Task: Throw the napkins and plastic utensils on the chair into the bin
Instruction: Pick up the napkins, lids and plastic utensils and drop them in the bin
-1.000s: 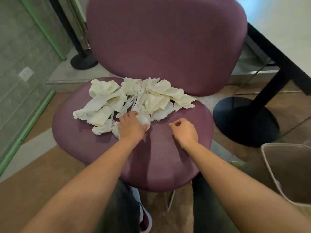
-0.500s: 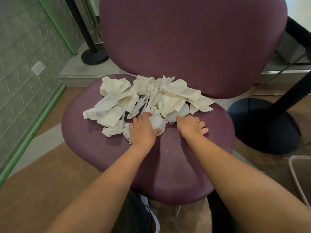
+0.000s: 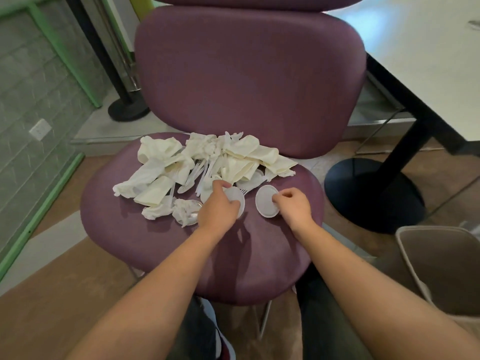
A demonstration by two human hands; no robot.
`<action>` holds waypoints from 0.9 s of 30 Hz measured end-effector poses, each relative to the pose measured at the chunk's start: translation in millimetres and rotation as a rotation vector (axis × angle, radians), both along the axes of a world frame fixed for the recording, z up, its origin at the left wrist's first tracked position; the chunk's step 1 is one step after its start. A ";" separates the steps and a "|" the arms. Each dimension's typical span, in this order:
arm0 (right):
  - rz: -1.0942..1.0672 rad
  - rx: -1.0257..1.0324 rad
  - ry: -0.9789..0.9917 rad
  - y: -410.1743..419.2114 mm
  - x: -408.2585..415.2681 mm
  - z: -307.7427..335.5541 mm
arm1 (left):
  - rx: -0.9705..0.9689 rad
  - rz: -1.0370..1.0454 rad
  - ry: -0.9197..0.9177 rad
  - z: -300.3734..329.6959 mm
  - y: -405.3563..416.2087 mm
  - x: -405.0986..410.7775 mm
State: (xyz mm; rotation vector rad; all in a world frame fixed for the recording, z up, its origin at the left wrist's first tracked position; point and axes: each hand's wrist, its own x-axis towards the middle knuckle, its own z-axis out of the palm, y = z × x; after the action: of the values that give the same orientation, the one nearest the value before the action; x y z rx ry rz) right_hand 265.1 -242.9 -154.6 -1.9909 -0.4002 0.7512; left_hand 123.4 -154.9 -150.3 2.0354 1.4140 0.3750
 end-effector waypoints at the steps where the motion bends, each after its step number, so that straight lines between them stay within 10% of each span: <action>1: -0.016 0.038 -0.007 -8.1 2.5 2.5 | -0.003 -0.009 -0.019 3.3 -4.3 4.3; 10: -0.198 0.222 -0.207 -103.2 52.4 28.0 | -0.038 -0.287 -0.290 25.5 -68.0 81.7; 27: -0.577 0.021 -0.333 -283.9 155.3 -12.4 | -0.083 -0.732 -0.159 -8.5 -229.0 254.2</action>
State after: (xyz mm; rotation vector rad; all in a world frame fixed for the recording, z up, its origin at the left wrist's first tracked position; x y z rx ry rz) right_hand 420.4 -526.8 -167.0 -2.0664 -0.0094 0.0539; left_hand 377.6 -383.9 -158.8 2.2250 0.5130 0.1475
